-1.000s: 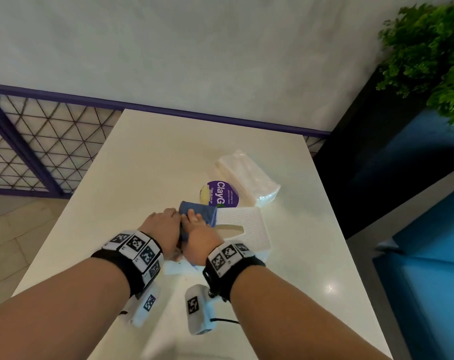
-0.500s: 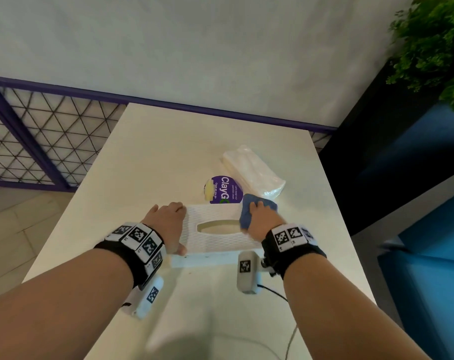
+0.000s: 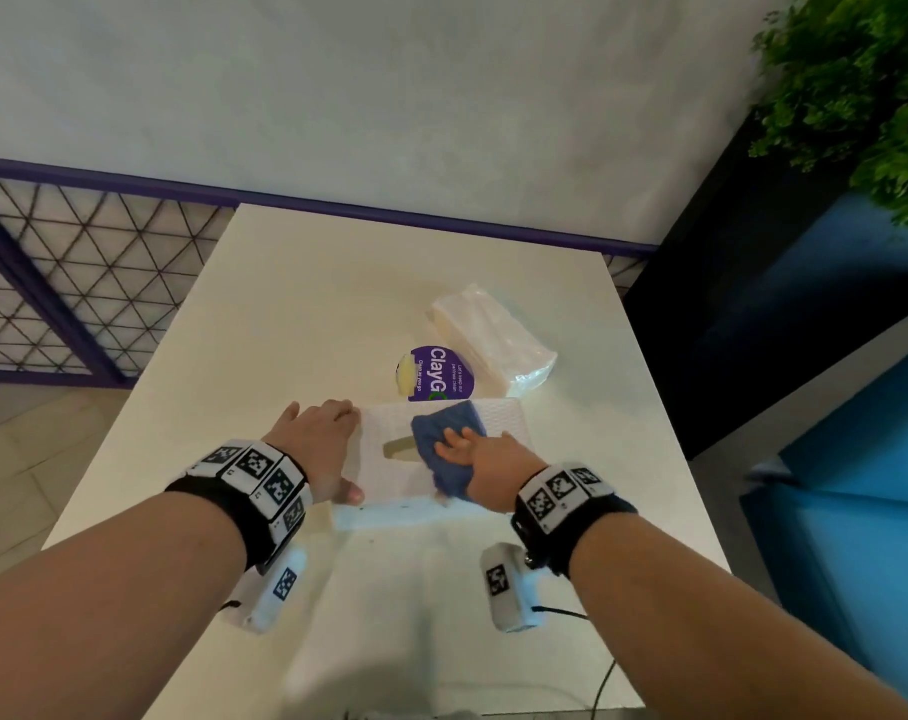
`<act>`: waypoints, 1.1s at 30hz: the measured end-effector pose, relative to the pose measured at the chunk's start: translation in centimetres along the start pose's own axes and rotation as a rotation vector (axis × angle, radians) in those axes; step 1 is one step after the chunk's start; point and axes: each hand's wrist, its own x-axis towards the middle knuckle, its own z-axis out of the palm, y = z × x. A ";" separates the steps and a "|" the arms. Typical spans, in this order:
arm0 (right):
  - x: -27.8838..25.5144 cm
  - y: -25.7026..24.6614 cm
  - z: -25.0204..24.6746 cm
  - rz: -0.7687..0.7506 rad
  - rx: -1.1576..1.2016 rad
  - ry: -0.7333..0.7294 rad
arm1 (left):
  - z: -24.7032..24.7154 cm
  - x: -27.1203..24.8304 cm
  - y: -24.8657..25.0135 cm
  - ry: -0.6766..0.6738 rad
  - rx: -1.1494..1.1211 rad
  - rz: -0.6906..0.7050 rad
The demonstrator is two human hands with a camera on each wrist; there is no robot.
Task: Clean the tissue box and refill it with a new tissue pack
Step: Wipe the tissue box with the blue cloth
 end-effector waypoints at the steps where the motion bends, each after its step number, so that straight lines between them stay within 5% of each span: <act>1: -0.7 1.4 0.3 0.037 -0.049 -0.021 | 0.0 0.0 0.1 0.001 -0.012 0.003; 9: 0.6 -6.5 0.4 -0.113 0.118 0.131 | 0.0 0.0 1.0 0.062 0.056 0.001; 15: -4.8 1.8 -1.6 0.049 0.327 0.071 | -0.2 0.0 1.2 0.013 0.060 -0.017; 18: -6.4 3.0 -3.2 0.140 0.486 0.200 | -0.2 0.1 1.2 0.005 0.035 -0.012; 22: -3.6 4.7 -2.5 0.323 0.408 0.433 | 0.0 0.3 1.2 -0.005 0.024 -0.015; 26: -0.5 3.4 0.8 0.346 0.334 0.175 | 0.0 0.4 1.3 0.015 0.089 -0.008; 33: -4.1 3.5 0.5 0.240 0.389 0.149 | -0.2 0.4 2.0 0.030 0.184 0.011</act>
